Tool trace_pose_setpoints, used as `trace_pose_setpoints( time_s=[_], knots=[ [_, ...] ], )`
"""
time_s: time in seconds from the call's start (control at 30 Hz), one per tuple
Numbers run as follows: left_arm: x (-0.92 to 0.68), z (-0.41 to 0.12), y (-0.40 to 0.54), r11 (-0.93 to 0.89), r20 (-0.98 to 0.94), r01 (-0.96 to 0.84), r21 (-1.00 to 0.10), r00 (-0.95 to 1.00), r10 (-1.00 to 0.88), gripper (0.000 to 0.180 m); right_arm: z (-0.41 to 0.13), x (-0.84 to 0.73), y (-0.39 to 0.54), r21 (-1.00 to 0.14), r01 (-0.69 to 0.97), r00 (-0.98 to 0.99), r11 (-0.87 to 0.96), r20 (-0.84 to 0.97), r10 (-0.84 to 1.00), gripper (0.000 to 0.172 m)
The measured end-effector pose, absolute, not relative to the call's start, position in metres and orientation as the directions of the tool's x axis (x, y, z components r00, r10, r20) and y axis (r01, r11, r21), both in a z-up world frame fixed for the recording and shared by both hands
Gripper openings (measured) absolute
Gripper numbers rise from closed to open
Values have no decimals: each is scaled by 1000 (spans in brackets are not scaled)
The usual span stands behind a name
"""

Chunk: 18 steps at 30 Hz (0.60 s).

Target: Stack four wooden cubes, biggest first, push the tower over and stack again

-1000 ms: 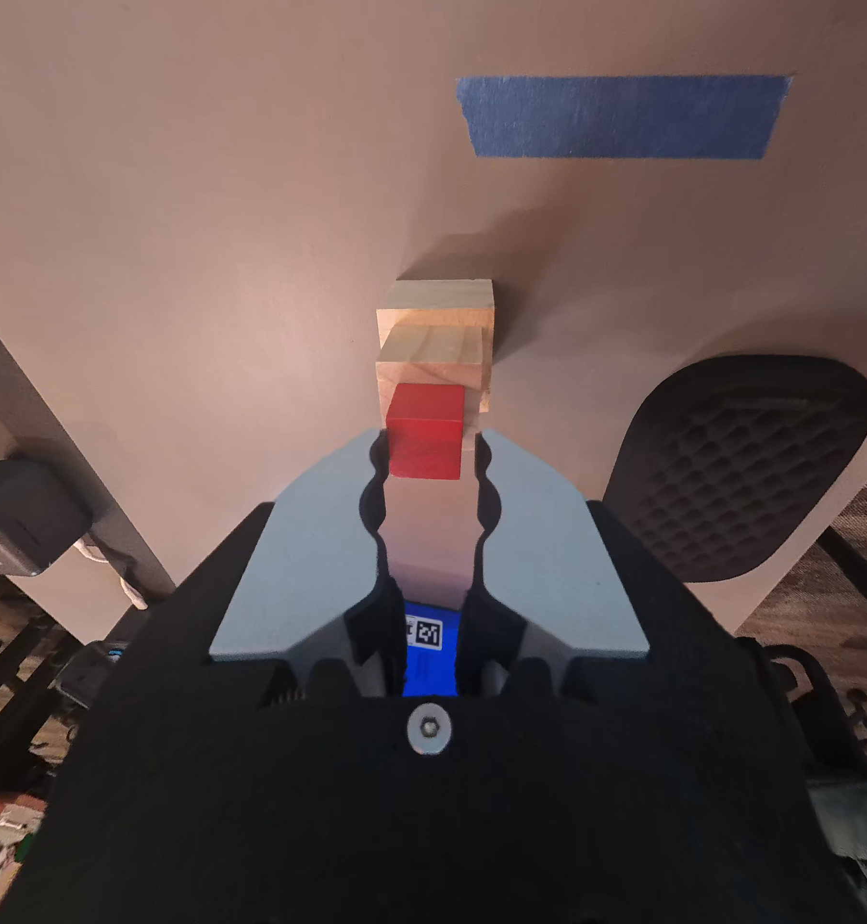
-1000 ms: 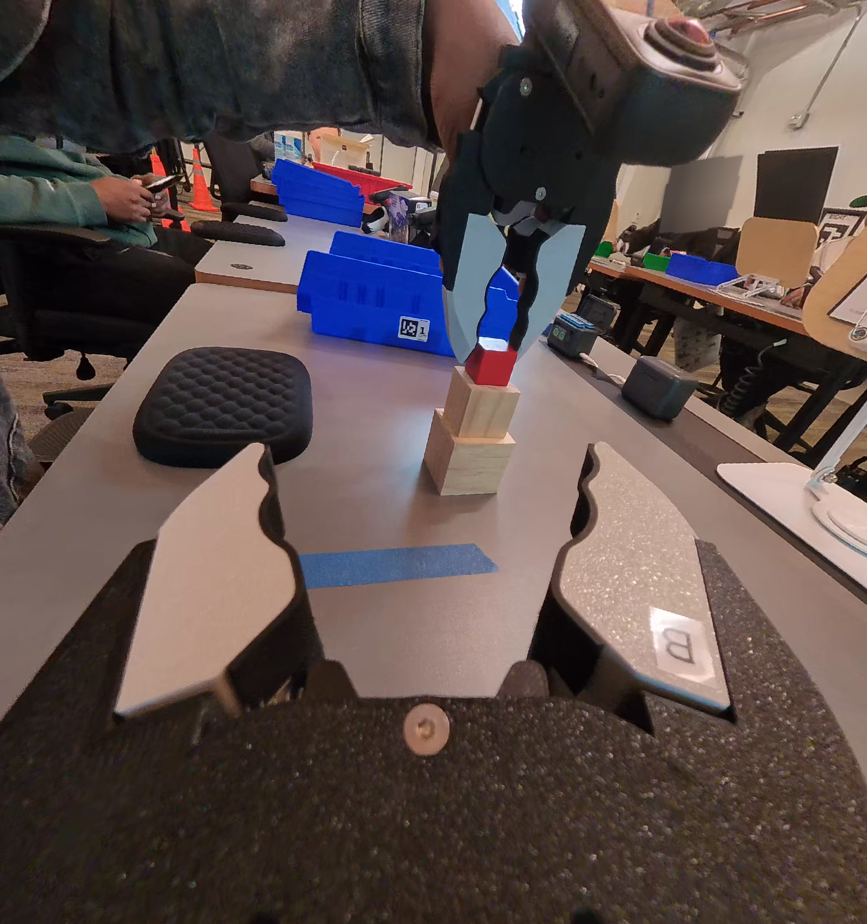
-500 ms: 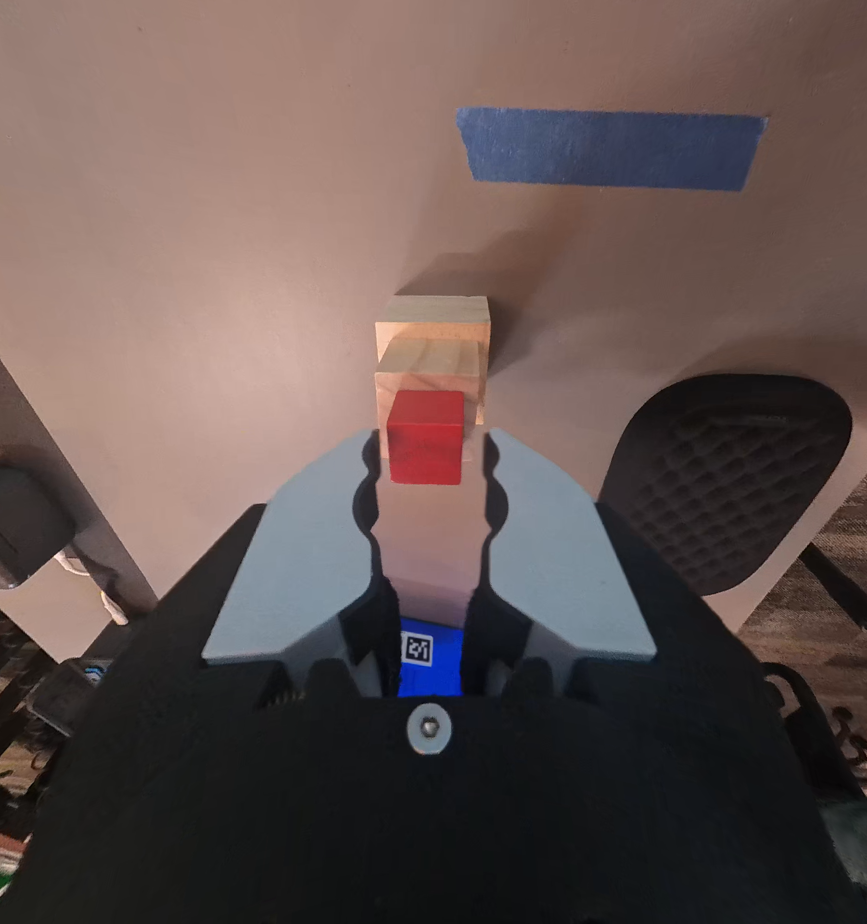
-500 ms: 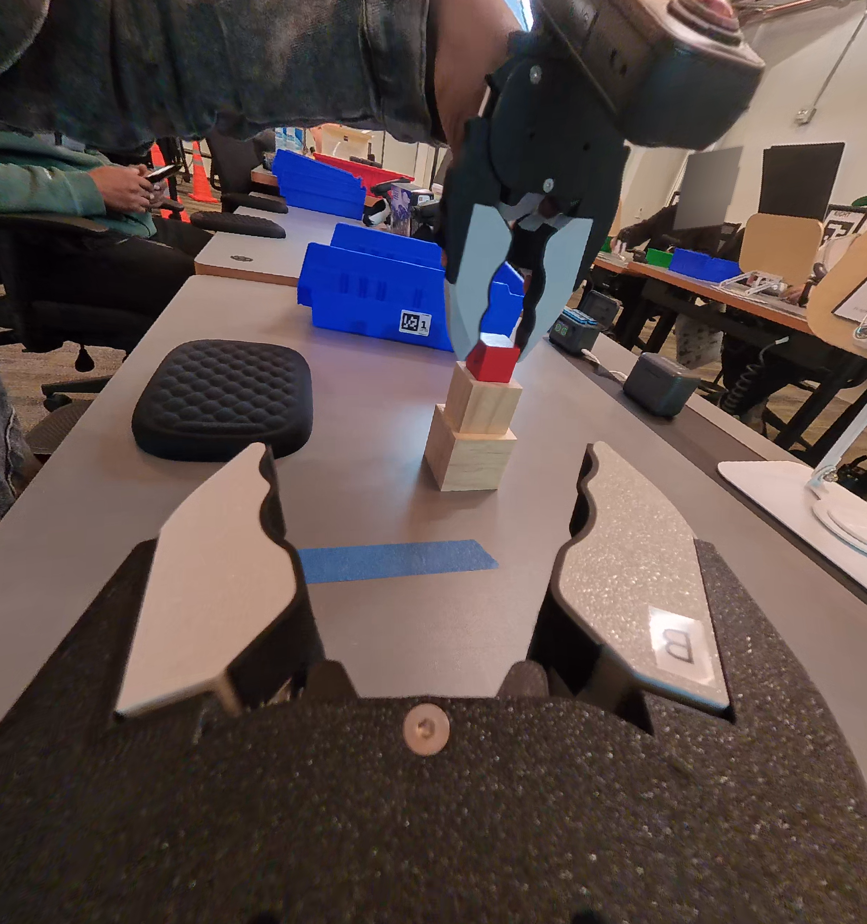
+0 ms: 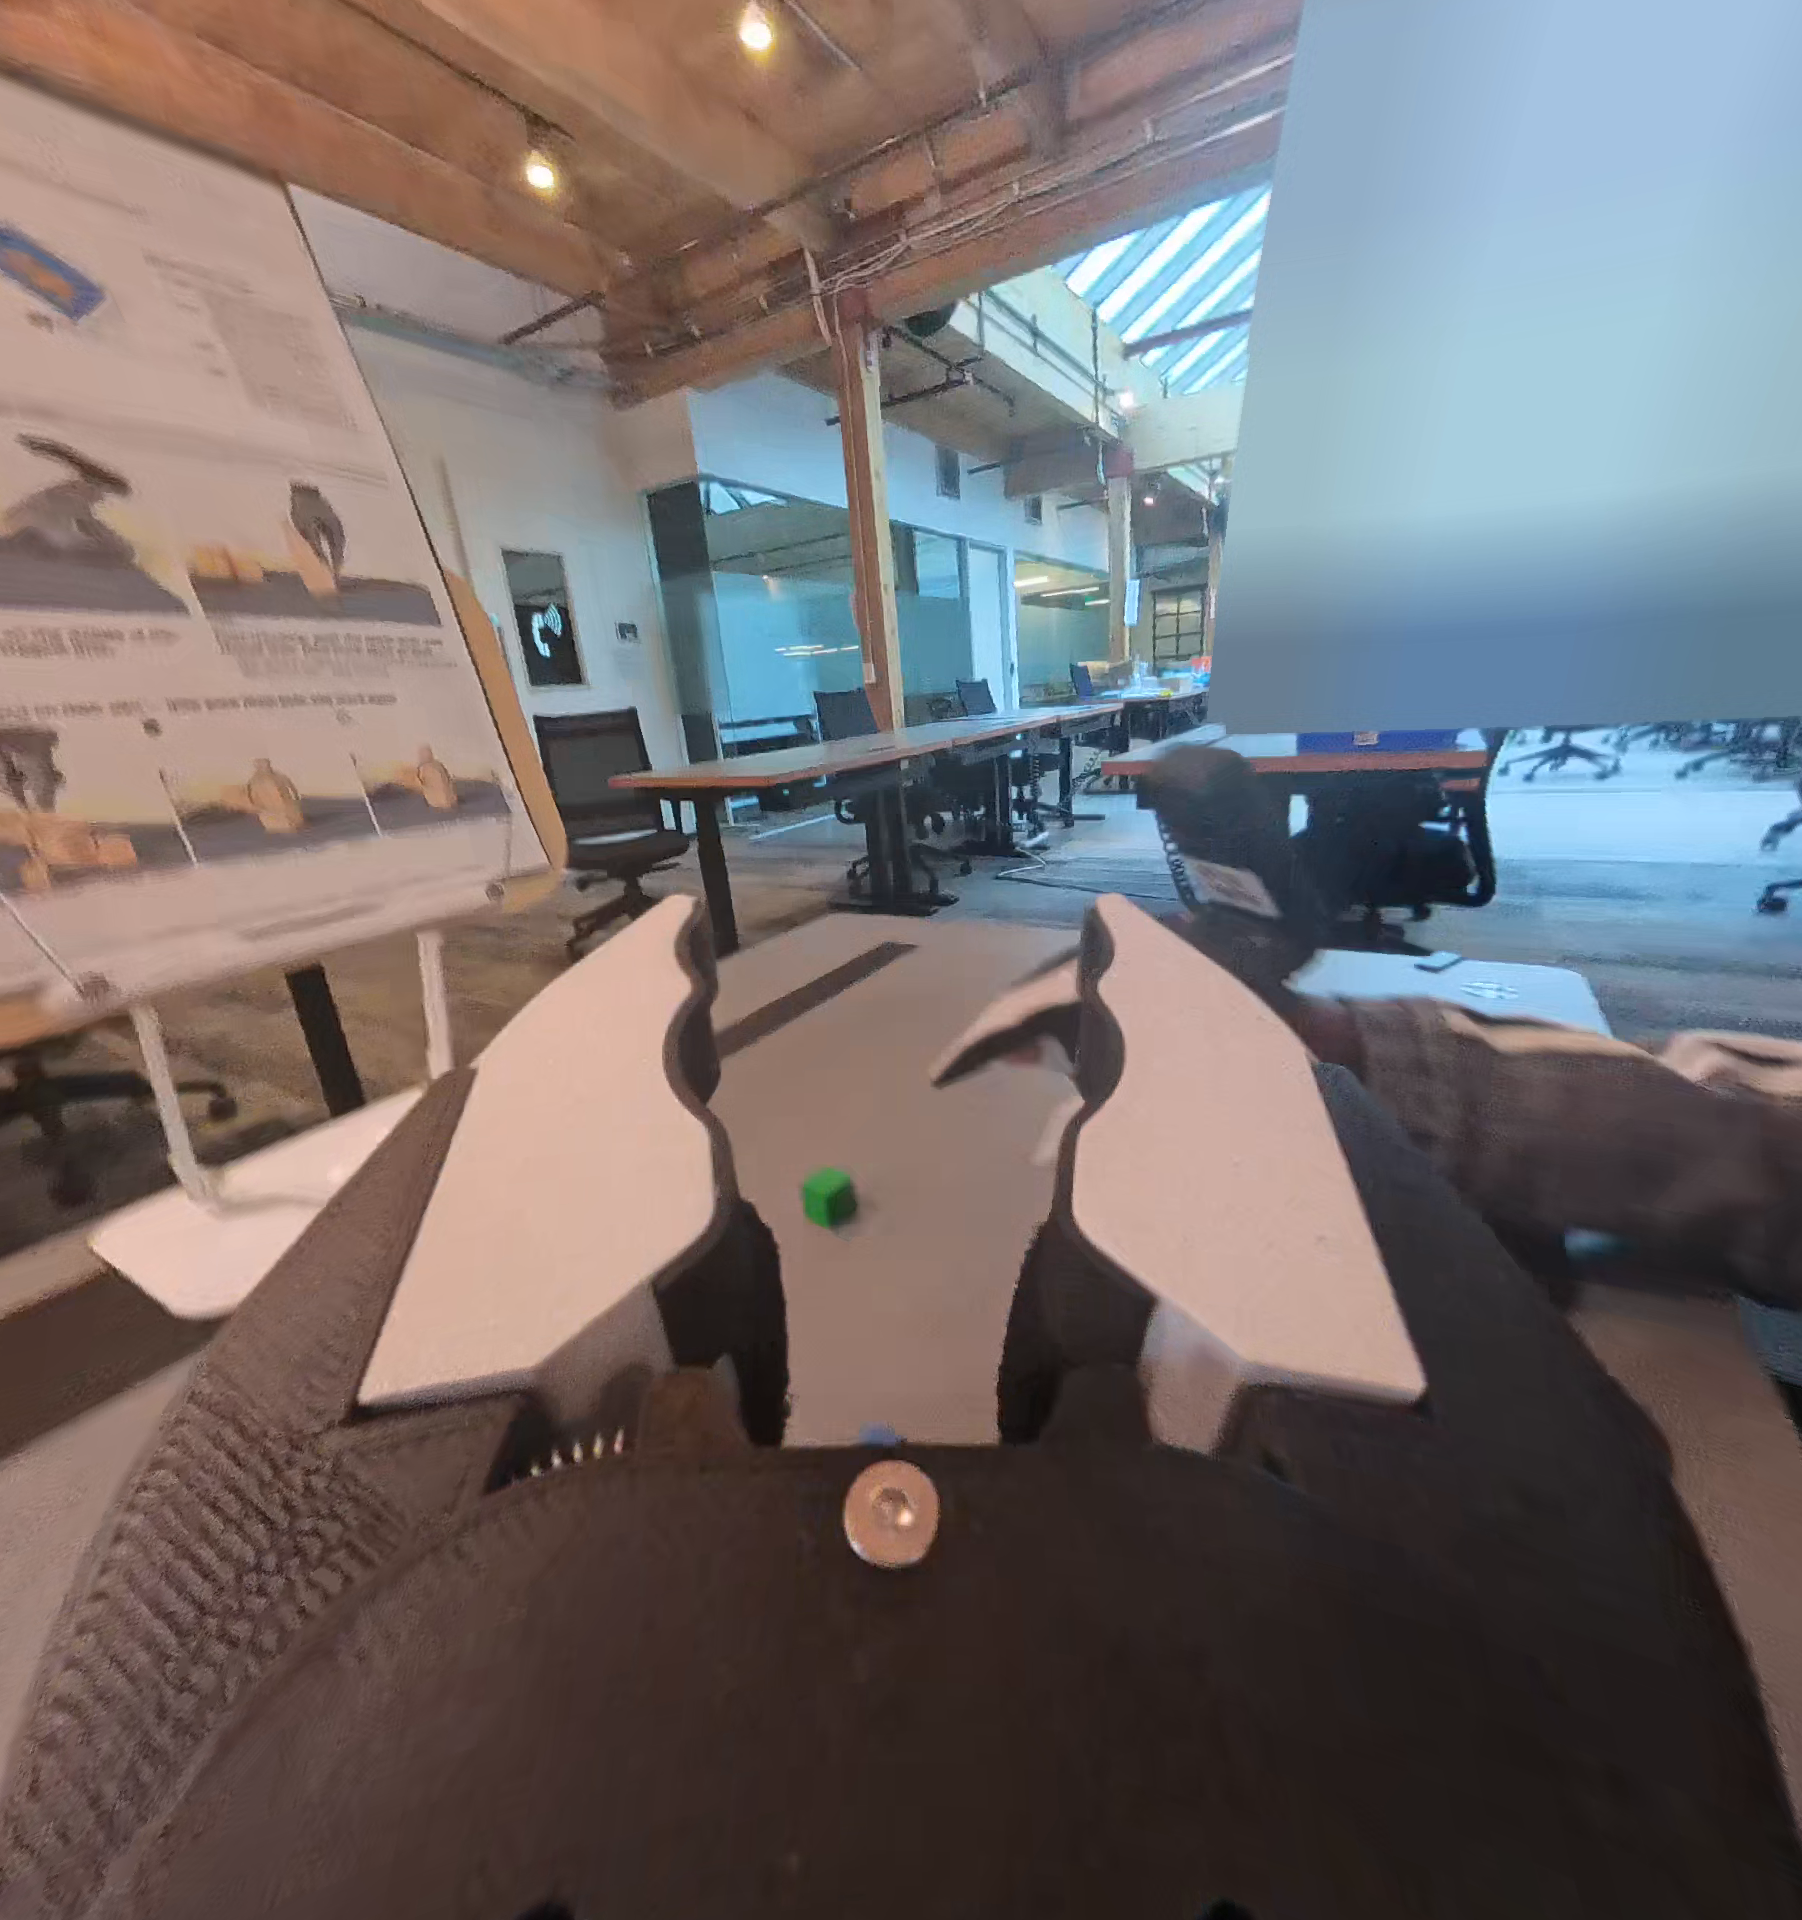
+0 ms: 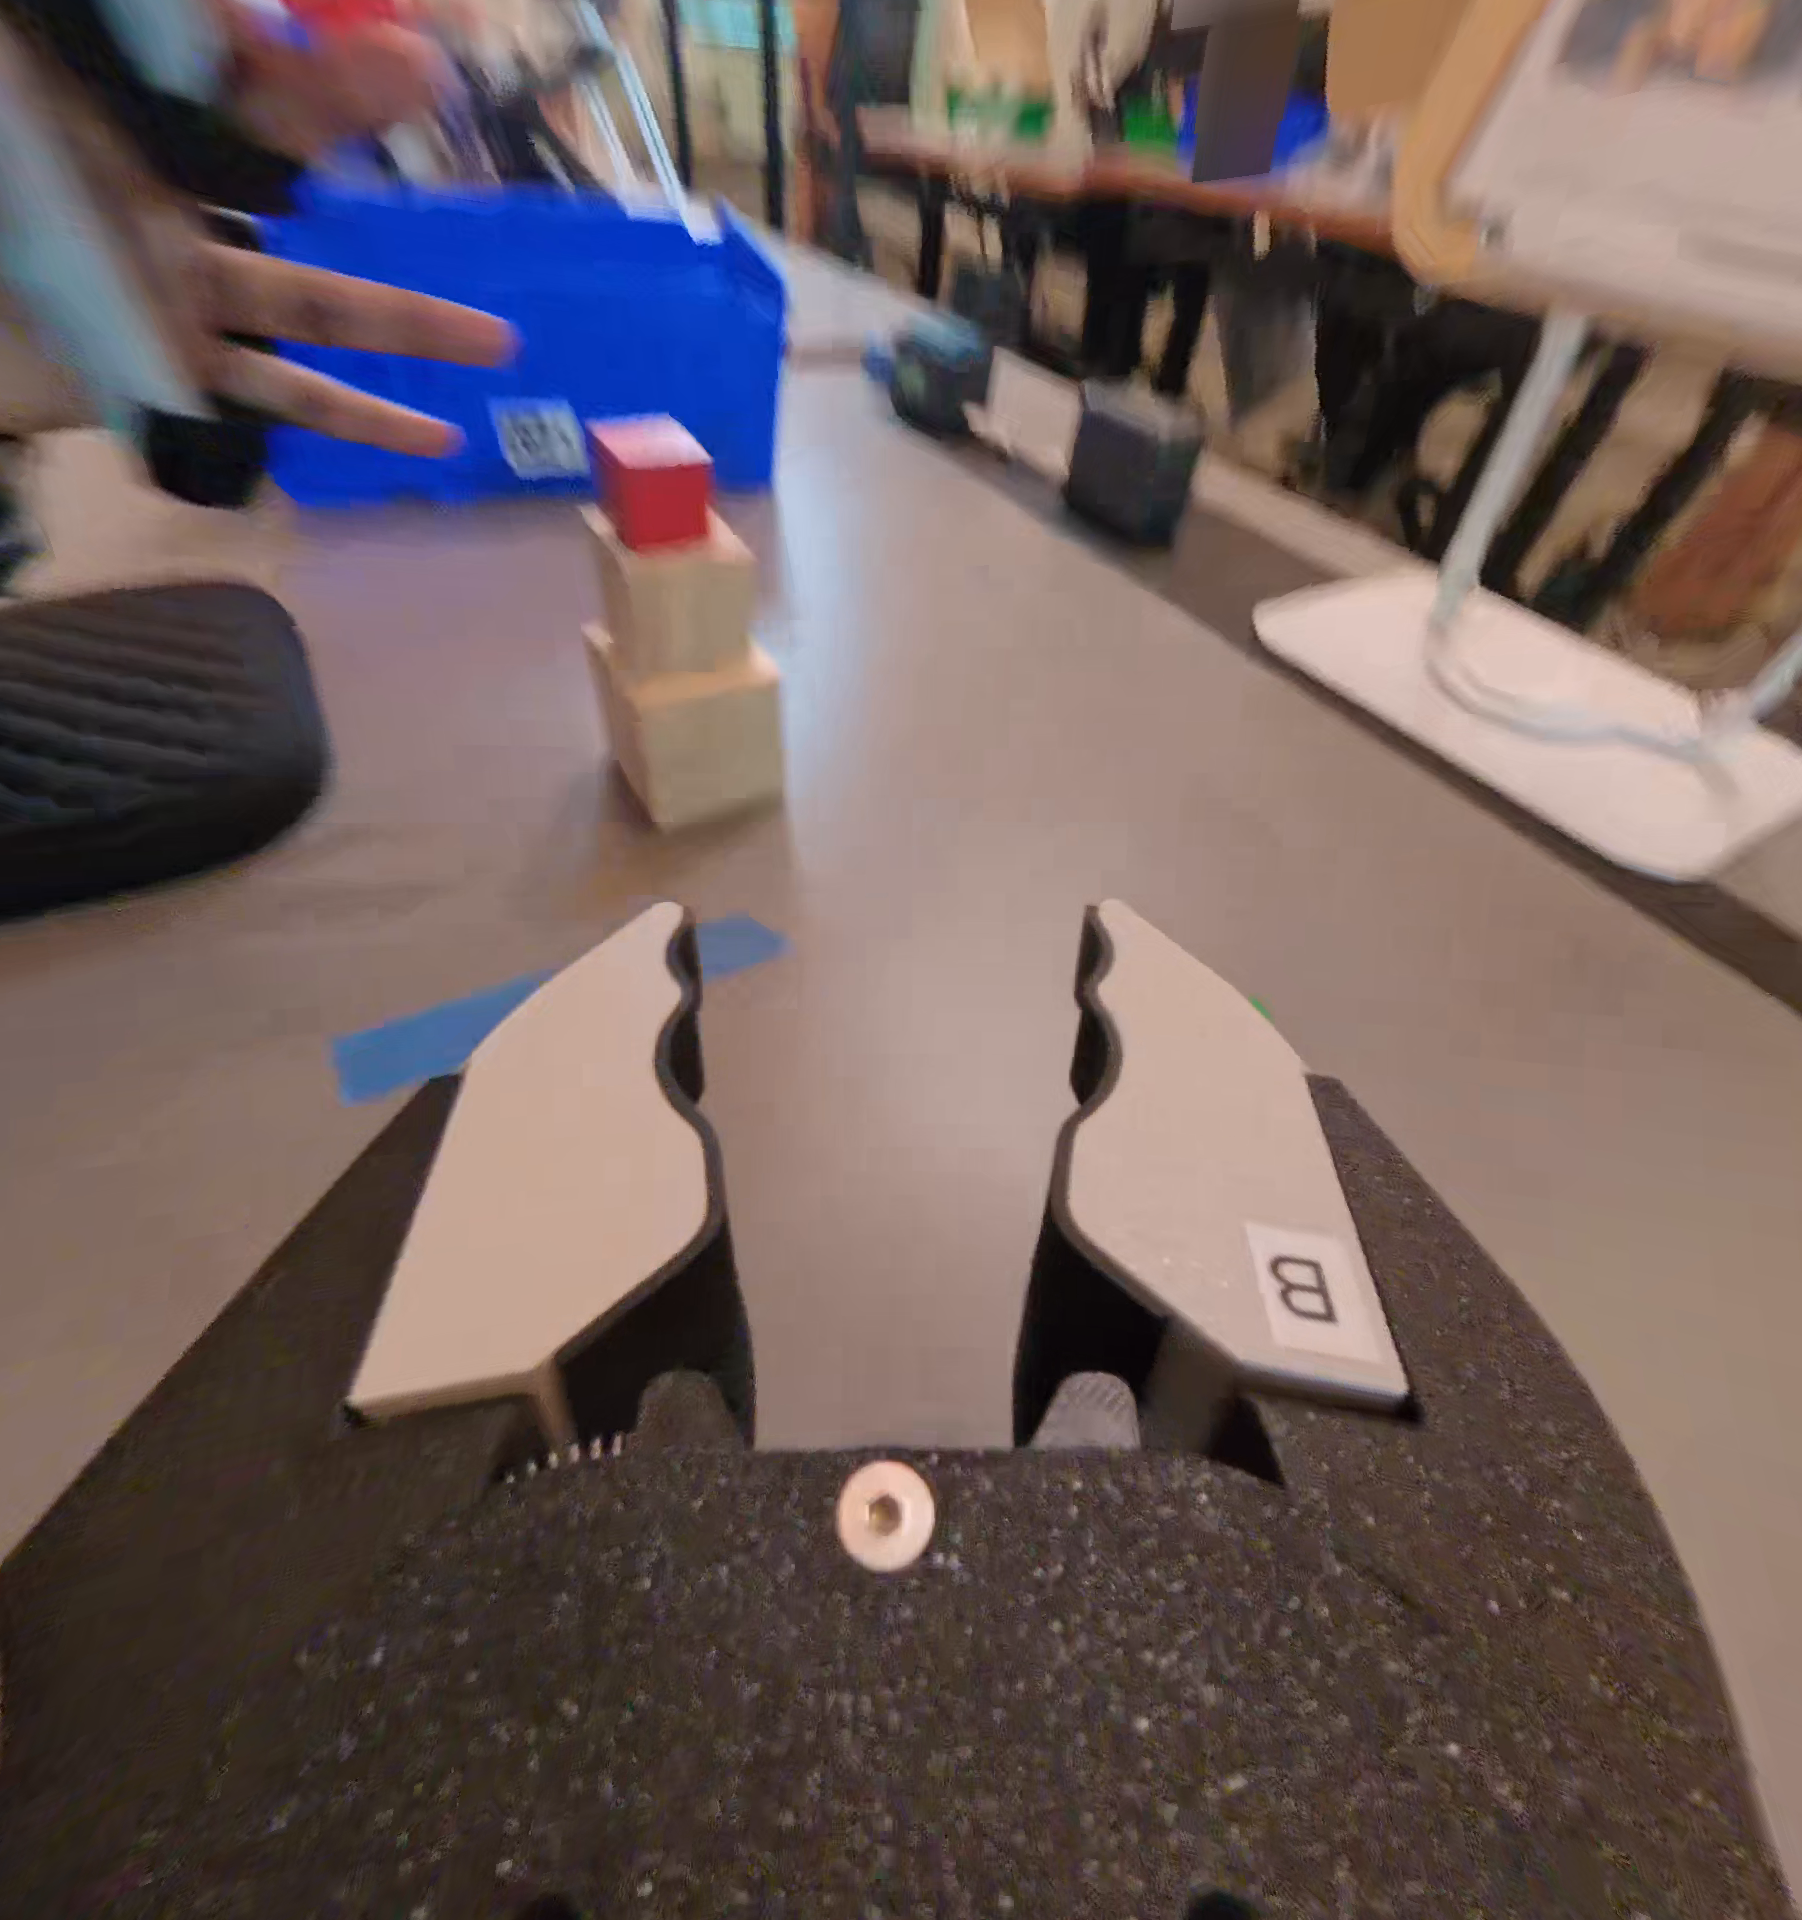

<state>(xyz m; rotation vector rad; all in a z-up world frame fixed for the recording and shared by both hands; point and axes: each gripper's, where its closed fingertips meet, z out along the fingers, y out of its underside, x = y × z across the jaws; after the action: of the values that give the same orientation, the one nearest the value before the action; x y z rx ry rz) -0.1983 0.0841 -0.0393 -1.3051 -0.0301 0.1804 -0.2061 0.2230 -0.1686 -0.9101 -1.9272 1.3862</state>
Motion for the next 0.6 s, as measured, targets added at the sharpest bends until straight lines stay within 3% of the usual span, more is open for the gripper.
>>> trace_pose_setpoints(
  time_s=[0.1,0.23,0.4,0.5,0.6],
  knots=[
    [-182,-74,78,201,-69,-102,-974,983,168,64,-187,-223,252,-875,337,-601,348,84,795,66],
    [-172,-95,83,114,-100,-120,-986,981,164,56,-209,-262,284,-786,373,-656,494,153,739,55],
    [-172,-98,89,46,-171,-181,-982,969,179,47,-239,-288,288,-739,400,-719,542,114,686,48],
    [-163,-104,95,39,-195,-202,-979,970,142,45,-254,-291,287,-717,416,-737,560,95,669,27],
    [-165,-113,99,-20,-269,-270,-963,948,171,45,-254,-285,280,-737,429,-747,523,35,663,21]
  ],
)
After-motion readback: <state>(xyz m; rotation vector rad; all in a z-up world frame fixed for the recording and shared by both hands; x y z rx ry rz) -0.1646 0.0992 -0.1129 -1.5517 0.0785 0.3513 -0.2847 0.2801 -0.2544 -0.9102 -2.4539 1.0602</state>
